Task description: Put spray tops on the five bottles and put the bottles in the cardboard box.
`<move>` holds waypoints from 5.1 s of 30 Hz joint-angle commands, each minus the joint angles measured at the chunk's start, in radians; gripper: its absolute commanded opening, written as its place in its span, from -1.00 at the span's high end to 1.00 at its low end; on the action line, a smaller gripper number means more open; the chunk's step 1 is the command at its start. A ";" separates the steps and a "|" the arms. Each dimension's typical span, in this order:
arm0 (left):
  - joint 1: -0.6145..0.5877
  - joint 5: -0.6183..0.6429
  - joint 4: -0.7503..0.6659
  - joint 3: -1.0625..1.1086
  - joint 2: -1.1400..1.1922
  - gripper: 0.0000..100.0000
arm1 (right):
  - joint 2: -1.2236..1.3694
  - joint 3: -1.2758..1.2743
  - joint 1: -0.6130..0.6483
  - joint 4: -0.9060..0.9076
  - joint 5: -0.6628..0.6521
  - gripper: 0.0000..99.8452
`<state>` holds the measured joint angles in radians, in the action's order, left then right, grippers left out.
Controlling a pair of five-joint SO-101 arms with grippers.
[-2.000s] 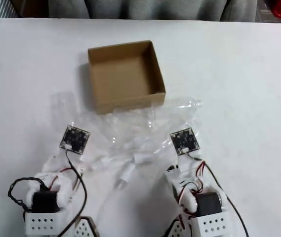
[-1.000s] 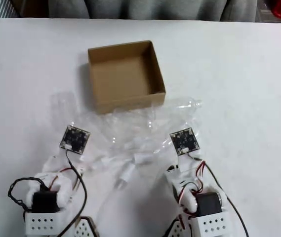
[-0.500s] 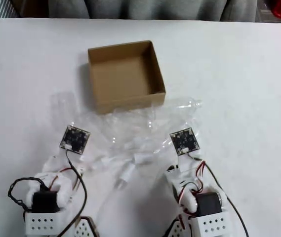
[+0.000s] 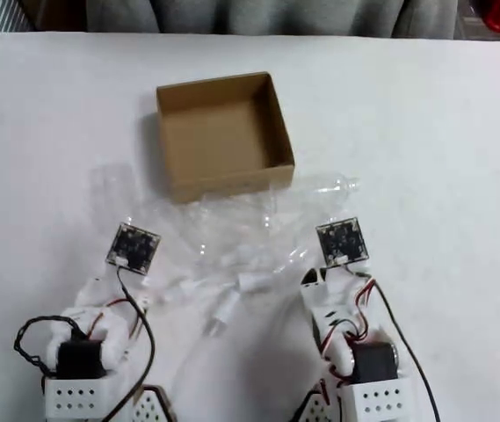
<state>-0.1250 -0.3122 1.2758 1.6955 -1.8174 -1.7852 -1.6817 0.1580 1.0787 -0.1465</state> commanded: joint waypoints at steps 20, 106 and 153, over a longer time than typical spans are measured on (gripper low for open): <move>0.012 -0.009 -0.110 -0.140 -0.010 0.95 | -0.010 -0.009 -0.117 -0.018 -0.055 0.96; -0.249 0.227 -0.620 -0.506 0.908 0.68 | -0.010 0.014 -0.291 -0.061 -0.483 0.97; -0.249 0.216 -0.628 -0.496 0.908 0.68 | 1.004 0.790 0.140 0.174 -1.326 0.60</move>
<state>-0.3675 -0.0974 0.6866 1.2045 -0.9106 -0.7894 -0.9452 0.2578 1.2428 -1.4538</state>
